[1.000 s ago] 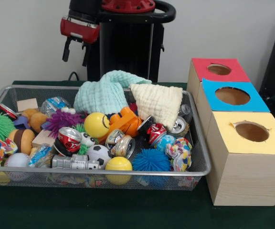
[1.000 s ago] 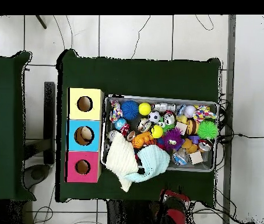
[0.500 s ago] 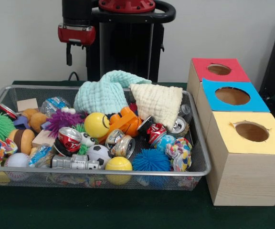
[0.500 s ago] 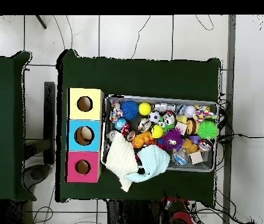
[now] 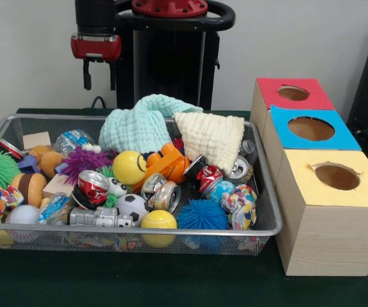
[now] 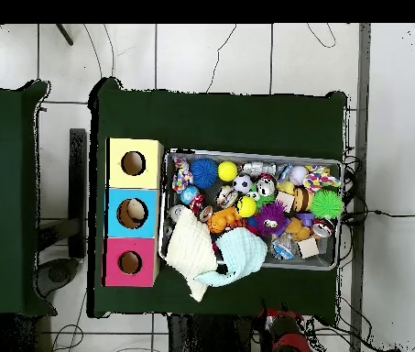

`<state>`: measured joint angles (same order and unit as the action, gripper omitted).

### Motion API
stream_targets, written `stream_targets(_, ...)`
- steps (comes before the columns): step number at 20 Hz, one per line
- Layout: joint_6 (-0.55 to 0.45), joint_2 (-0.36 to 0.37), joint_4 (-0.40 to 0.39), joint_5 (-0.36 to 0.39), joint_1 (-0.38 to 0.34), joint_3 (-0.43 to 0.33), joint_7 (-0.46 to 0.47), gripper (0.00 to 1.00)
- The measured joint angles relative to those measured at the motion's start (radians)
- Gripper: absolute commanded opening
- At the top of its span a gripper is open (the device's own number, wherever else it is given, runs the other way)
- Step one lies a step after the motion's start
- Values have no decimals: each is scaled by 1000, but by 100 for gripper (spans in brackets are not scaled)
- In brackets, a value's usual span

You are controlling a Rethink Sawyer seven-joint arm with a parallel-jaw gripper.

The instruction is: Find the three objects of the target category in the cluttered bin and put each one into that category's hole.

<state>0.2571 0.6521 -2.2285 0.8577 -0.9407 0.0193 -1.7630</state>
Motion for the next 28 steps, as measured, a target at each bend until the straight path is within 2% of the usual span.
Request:
stream_targets(8,0,36,21,28,-44,-25,0,100)
stream_targets(12,0,59,41,28,-73,-64,0,100)
stream_targets(28,-5,61,110,39,-143,-166,0,100)
